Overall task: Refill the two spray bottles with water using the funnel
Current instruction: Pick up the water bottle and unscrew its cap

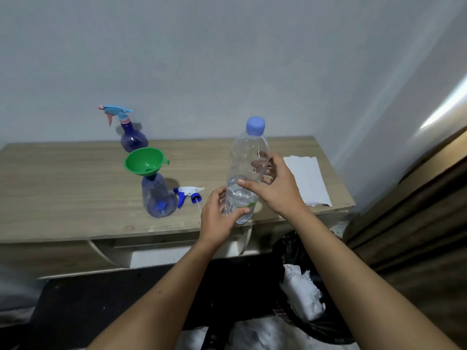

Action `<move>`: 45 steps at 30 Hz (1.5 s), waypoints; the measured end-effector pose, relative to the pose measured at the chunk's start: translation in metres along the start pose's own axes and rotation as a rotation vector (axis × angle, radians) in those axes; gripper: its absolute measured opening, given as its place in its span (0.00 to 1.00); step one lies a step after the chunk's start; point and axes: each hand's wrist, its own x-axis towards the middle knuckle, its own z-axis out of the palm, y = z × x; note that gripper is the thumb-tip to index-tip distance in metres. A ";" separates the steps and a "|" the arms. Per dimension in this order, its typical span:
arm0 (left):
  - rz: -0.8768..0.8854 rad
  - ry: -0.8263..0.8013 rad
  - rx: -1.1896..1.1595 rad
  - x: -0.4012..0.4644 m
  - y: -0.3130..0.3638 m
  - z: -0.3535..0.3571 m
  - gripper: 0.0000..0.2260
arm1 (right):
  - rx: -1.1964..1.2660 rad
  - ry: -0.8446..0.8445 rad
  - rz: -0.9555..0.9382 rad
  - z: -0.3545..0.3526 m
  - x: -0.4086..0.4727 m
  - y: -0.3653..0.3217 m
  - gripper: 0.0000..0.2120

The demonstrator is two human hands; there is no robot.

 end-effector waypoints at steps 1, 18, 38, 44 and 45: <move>0.002 -0.008 0.009 -0.001 0.000 -0.001 0.40 | -0.011 -0.001 -0.001 0.000 -0.001 -0.001 0.37; -0.002 -0.031 0.015 0.019 -0.003 -0.001 0.37 | 0.110 0.226 -0.203 -0.003 0.026 -0.076 0.24; 0.020 -0.043 0.072 0.034 -0.007 -0.006 0.34 | -0.016 0.147 -0.292 -0.006 0.048 -0.077 0.08; 0.027 -0.046 0.076 0.033 -0.001 -0.009 0.35 | -0.002 0.099 -0.280 -0.008 0.052 -0.082 0.09; 0.030 -0.049 0.080 0.034 -0.001 -0.009 0.35 | 0.035 0.125 -0.252 -0.005 0.051 -0.083 0.12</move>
